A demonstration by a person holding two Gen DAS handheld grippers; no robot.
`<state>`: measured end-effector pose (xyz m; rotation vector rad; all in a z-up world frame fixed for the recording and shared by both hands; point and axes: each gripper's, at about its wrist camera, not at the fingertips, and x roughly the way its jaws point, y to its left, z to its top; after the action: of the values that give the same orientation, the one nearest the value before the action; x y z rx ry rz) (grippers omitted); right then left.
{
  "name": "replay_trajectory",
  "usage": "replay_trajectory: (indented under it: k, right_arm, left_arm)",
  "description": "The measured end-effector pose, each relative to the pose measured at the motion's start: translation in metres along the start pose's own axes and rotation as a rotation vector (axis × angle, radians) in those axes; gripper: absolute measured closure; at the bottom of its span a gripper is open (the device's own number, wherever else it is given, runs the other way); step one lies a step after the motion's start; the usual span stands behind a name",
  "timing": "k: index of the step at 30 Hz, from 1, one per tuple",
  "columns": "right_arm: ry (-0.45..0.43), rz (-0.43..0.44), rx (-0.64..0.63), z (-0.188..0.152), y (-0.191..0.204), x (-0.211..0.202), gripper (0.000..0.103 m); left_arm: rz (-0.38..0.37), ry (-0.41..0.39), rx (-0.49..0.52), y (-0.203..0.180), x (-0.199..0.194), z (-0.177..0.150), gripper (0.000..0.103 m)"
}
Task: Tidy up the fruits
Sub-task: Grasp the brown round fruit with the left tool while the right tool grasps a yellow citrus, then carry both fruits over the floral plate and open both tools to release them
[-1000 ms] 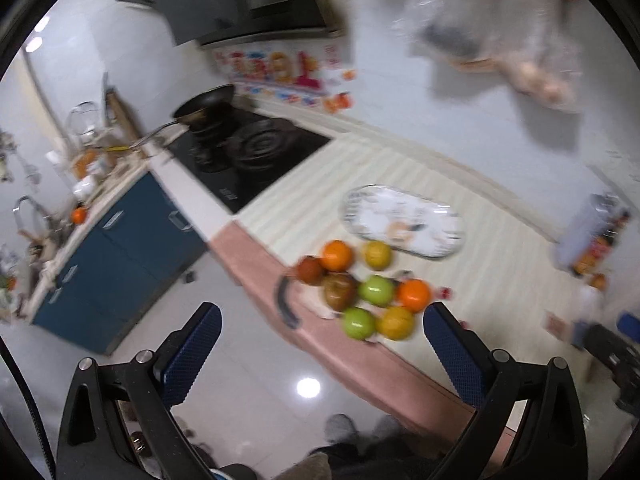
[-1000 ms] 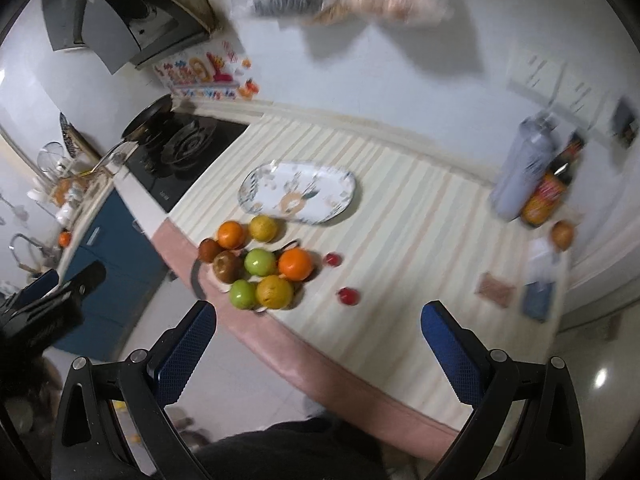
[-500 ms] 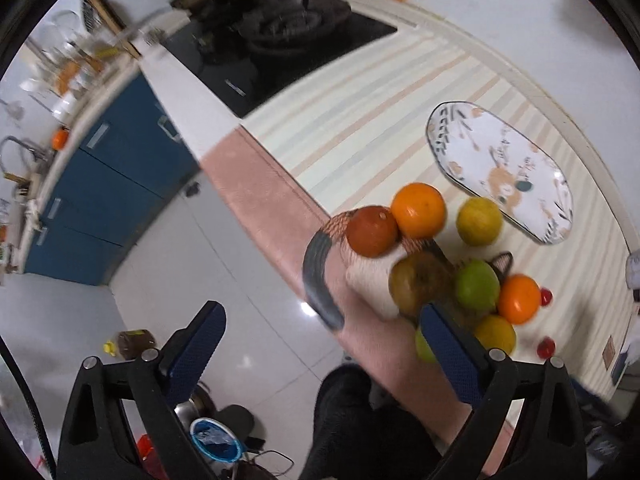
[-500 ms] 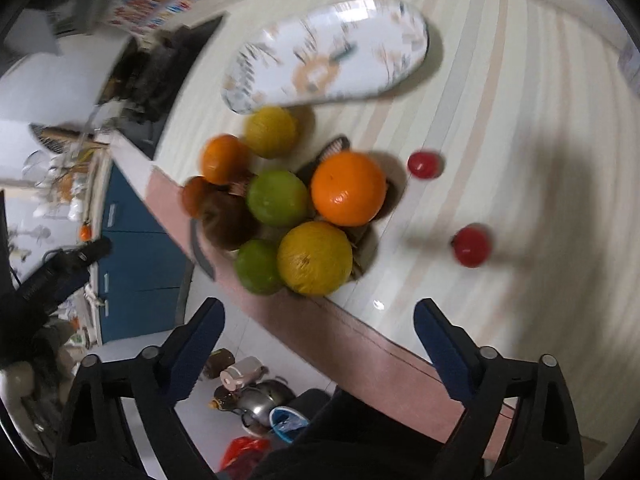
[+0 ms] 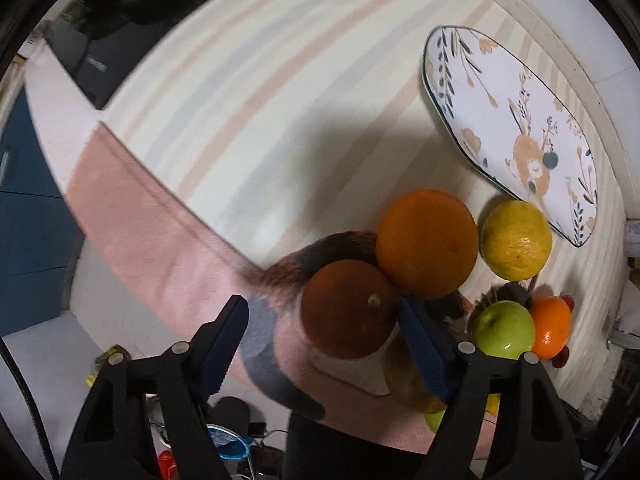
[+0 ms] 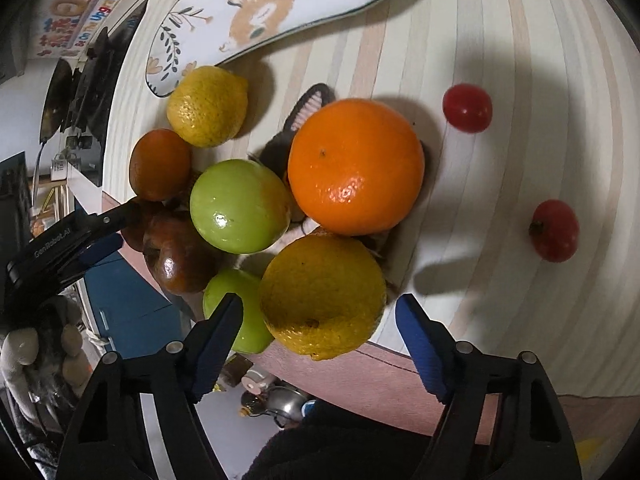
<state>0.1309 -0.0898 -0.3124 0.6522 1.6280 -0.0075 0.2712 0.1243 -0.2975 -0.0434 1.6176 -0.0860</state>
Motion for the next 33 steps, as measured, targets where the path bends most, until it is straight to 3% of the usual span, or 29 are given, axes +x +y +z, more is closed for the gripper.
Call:
replay_trajectory:
  k: [4, 5, 7, 11, 16, 23, 26, 30, 33]
  right_arm:
    - [0.025, 0.002, 0.022, 0.0, 0.005, 0.01, 0.032]
    - [0.028, 0.002, 0.024, 0.001, 0.006, 0.014, 0.033]
    - [0.023, 0.022, 0.032, 0.004, 0.006, 0.019, 0.036]
    - [0.008, 0.024, 0.022, 0.005, 0.012, 0.023, 0.037]
    - [-0.001, -0.015, -0.019, 0.001, 0.014, 0.018, 0.037]
    - [-0.062, 0.026, -0.041, -0.002, 0.018, -0.022, 0.037]
    - [-0.127, 0.037, -0.062, 0.013, 0.027, -0.05, 0.037]
    - [-0.216, 0.026, -0.09, 0.056, 0.04, -0.082, 0.037]
    - [-0.264, -0.014, -0.11, 0.102, 0.045, -0.093, 0.037]
  left_arm:
    - [-0.036, 0.008, 0.049, -0.009, 0.004, -0.001, 0.029]
    - [-0.054, -0.001, 0.057, -0.01, 0.002, -0.003, 0.041]
    - [-0.061, -0.008, 0.056, -0.008, 0.002, -0.005, 0.052]
    - [-0.073, -0.036, 0.041, -0.002, -0.003, -0.015, 0.052]
    - [-0.034, -0.068, 0.046, 0.004, -0.009, -0.027, 0.053]
    - [-0.097, -0.136, 0.065, 0.002, -0.066, -0.05, 0.053]
    - [-0.152, -0.19, 0.103, -0.014, -0.102, -0.041, 0.053]
    - [-0.208, -0.225, 0.15, -0.053, -0.123, 0.01, 0.053]
    - [-0.188, -0.252, 0.182, -0.084, -0.121, 0.053, 0.053]
